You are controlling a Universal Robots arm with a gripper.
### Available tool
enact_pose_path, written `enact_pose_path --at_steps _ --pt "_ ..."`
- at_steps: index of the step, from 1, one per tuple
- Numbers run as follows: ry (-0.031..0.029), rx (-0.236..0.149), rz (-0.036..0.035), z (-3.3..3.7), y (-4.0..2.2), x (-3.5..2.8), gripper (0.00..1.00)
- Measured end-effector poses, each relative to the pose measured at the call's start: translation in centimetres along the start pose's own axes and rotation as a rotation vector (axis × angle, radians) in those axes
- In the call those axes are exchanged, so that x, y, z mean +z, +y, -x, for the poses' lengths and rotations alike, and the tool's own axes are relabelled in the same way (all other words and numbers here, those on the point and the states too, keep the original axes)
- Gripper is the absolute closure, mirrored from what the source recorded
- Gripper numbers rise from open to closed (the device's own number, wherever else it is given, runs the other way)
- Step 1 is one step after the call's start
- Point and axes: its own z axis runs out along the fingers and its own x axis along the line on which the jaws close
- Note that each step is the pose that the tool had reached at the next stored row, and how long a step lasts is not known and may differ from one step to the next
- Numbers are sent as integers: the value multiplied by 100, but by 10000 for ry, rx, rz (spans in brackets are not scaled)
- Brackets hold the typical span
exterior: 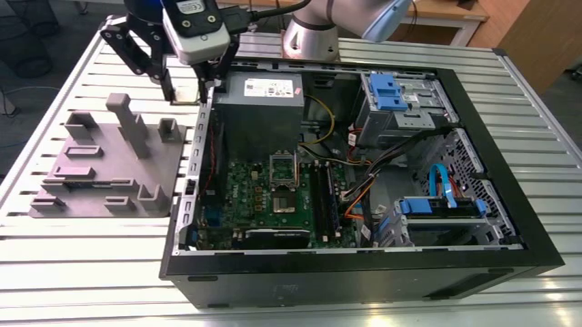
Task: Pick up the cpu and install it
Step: 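Pick up the cpu and move it towards the insertion slot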
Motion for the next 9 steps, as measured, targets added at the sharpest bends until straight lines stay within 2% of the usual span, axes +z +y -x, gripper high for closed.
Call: enact_pose_path --at_steps 5,9 --pt "0 2 1 81 0 -3 53" --pt "-1 3 1 85 -1 -3 53"
